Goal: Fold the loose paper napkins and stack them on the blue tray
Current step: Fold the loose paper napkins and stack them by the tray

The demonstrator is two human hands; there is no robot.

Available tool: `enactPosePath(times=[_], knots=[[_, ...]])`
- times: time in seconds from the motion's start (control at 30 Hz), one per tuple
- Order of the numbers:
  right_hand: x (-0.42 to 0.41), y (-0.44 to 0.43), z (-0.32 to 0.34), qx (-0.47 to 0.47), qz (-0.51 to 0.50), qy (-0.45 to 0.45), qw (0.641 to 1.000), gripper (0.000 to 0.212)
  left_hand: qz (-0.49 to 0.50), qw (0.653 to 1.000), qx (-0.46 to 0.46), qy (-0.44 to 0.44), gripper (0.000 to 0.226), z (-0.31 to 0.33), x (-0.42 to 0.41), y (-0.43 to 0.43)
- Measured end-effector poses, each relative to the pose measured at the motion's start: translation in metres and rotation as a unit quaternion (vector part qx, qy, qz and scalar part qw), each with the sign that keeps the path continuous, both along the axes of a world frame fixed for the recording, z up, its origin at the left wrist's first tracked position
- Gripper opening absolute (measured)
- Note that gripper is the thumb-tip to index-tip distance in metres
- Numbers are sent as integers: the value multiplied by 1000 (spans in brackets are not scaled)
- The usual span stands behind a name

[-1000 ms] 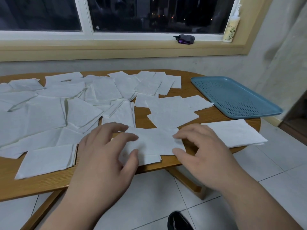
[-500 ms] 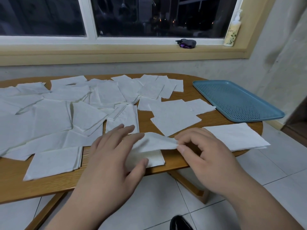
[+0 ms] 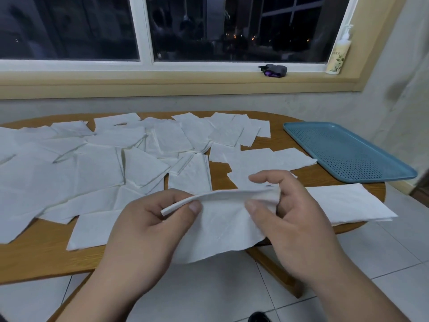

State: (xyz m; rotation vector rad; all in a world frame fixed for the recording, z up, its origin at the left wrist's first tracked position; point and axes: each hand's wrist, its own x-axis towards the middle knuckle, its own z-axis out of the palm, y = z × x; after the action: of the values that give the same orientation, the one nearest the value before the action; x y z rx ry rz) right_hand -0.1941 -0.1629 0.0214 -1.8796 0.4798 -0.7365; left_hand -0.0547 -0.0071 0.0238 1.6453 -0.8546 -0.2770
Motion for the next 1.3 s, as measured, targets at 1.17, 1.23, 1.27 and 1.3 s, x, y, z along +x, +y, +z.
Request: enactPosePath(times=[1.17, 1.23, 1.27, 1.3], knots=[[42, 4, -23, -45, -51, 140, 988, 22, 94, 954, 179, -221, 48, -33, 40, 16], [43, 3, -25, -59, -48, 156, 985, 26, 94, 949, 190, -233, 53, -35, 40, 15], [44, 3, -26, -69, -45, 165, 983, 28, 94, 945, 197, -242, 55, -36, 40, 14], [44, 3, -27, -80, -44, 173, 981, 30, 96, 941, 204, -251, 56, -37, 41, 13]])
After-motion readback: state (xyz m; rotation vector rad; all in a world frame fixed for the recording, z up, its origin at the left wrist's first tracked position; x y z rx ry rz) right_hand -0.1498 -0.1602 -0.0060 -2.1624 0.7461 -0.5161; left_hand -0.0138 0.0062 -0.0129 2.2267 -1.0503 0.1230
